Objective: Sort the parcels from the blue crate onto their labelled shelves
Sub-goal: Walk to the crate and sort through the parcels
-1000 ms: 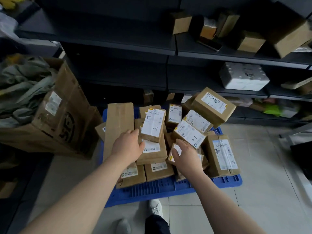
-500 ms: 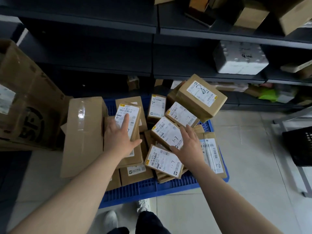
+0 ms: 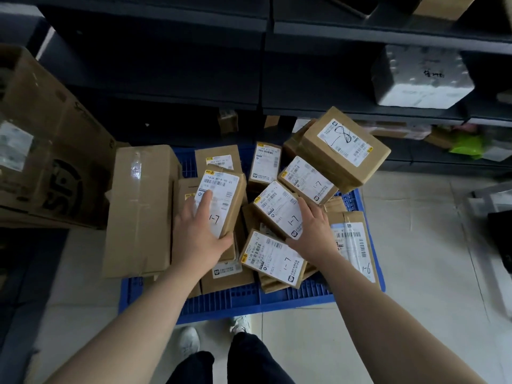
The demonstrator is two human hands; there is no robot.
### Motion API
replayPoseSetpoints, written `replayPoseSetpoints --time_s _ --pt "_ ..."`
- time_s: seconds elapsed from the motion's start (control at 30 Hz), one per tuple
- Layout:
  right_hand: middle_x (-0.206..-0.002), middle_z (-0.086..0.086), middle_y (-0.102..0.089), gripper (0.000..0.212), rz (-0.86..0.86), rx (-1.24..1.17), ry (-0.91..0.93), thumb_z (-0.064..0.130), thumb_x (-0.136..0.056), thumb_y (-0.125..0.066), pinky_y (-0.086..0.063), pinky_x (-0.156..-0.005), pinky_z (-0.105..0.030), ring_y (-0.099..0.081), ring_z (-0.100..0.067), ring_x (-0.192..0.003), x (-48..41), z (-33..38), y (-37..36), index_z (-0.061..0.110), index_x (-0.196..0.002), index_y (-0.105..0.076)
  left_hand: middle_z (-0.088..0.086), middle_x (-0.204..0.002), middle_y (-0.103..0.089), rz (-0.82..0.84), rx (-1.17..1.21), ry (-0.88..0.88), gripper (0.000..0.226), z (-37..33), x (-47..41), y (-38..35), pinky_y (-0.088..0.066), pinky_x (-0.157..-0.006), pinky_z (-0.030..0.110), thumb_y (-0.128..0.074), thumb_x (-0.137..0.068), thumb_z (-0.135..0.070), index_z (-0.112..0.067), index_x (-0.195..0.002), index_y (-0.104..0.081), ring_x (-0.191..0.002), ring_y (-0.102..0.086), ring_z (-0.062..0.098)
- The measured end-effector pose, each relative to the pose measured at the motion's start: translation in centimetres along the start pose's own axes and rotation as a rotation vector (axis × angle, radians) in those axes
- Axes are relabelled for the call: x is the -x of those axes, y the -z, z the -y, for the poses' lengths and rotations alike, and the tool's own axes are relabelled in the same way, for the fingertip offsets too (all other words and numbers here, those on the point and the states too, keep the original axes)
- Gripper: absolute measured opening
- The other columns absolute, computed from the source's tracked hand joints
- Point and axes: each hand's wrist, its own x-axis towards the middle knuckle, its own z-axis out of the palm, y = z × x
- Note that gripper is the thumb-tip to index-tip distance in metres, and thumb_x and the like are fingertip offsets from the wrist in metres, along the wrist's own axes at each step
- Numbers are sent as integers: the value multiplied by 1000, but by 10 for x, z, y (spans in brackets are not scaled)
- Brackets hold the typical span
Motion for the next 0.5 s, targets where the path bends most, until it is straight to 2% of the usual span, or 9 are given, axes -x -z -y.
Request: replayPoseSetpoints --time_s 0.1,0.3,0.5 --pt "-147 0 -25 102 -85 -128 -4 46 -70 -74 -26 -111 -44 -19 -22 -136 3 3 10 28 -148 -11 7 -148 -26 -17 29 -12 94 -2 11 1 -35 -103 42 -75 -74 -36 -30 -148 -19 -129 -32 30" --pt "-141 4 -31 95 -202 -273 74 48 -68 -74 -32 -104 -36 -25 -15 -130 33 23 37 29 -145 -23 8 -147 -29 -91 100 10 93 -5 32 17 -35 -104 47 -78 -71 -33 -28 -148 -24 -129 -32 31" --pt "-136 8 -33 86 -249 -301 214 45 -67 -73 -34 -102 -32 -27 -9 -126 64 64 52 33 -140 -29 4 -133 -38 -215 131 33 94 -1 60 57 -42 -94 44 -79 -69 -37 -29 -145 -24 -119 -38 25"
